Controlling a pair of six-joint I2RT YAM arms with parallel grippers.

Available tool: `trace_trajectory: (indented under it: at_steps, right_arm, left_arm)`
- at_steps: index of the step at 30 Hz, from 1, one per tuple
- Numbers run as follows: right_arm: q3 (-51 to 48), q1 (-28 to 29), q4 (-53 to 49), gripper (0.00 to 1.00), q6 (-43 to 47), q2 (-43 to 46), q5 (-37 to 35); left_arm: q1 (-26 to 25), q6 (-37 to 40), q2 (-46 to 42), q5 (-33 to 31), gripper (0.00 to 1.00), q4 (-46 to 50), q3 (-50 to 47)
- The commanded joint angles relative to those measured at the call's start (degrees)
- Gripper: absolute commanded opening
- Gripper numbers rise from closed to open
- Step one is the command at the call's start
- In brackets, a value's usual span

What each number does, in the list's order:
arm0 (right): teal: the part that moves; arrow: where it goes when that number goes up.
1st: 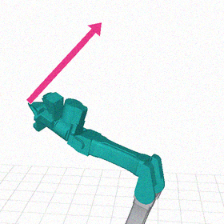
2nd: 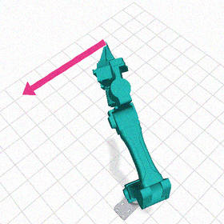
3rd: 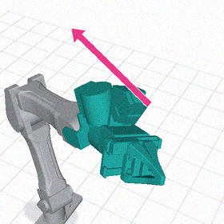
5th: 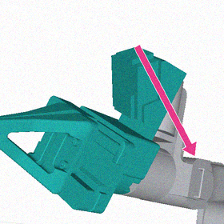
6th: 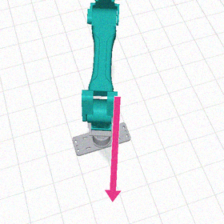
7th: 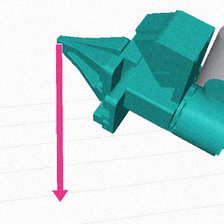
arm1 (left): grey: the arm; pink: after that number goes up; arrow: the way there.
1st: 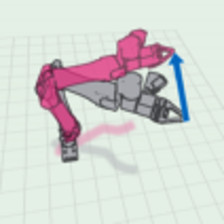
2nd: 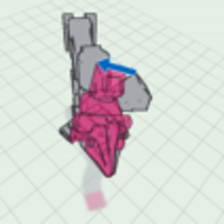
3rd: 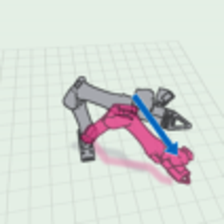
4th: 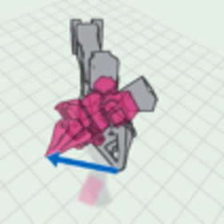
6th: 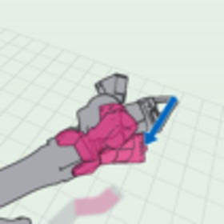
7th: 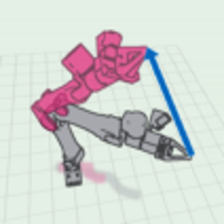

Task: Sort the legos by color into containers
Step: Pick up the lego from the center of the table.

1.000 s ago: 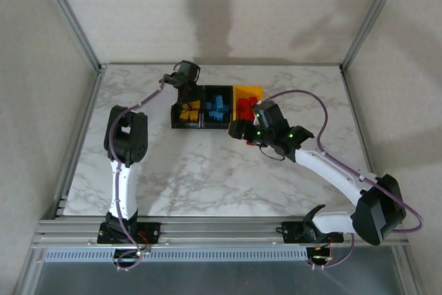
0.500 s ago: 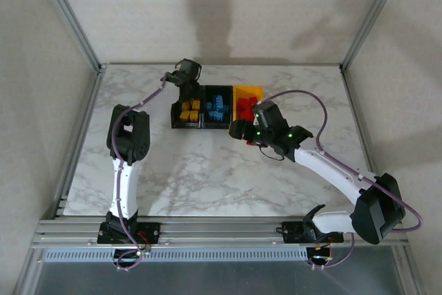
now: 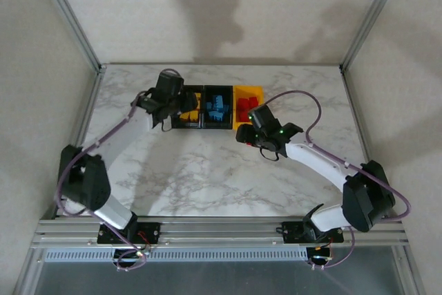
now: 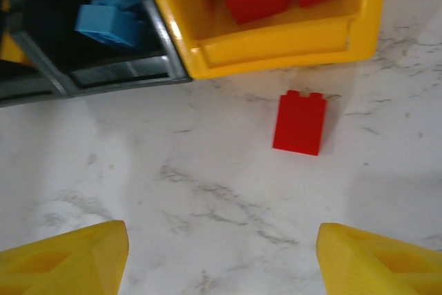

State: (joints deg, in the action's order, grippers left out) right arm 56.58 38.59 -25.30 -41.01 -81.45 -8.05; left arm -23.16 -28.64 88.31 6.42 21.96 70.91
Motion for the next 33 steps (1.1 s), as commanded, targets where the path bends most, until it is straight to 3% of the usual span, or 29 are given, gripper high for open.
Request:
trace_trajectory:
  at_steps: [1,11,21,27,33]
  right_arm:
    - [1.76,-0.46,-1.62,0.70,1.29,-2.73,-4.26]
    - [4.42,-1.05,0.61,0.68,1.28,-12.49,-6.18]
    - [6.39,-3.55,3.65,0.66,2.17,-20.75,-5.88]
    - [7.70,-4.00,5.41,0.52,3.70,-23.93,-4.39]
    - [7.90,-4.13,5.29,0.31,4.69,-24.71,-3.37]
  left_arm:
    - [-1.84,-1.91,-6.65,5.79,0.55,-3.15,-7.70]
    - [-8.34,-10.54,-24.07,6.74,0.60,-8.85,-26.70]
    - [-9.63,-12.23,-27.78,5.27,0.61,-7.44,-30.60]
    - [-9.99,-12.58,-25.79,5.42,0.60,-8.07,-30.16]
    - [-10.41,-13.02,-25.56,4.92,0.60,-8.42,-30.04]
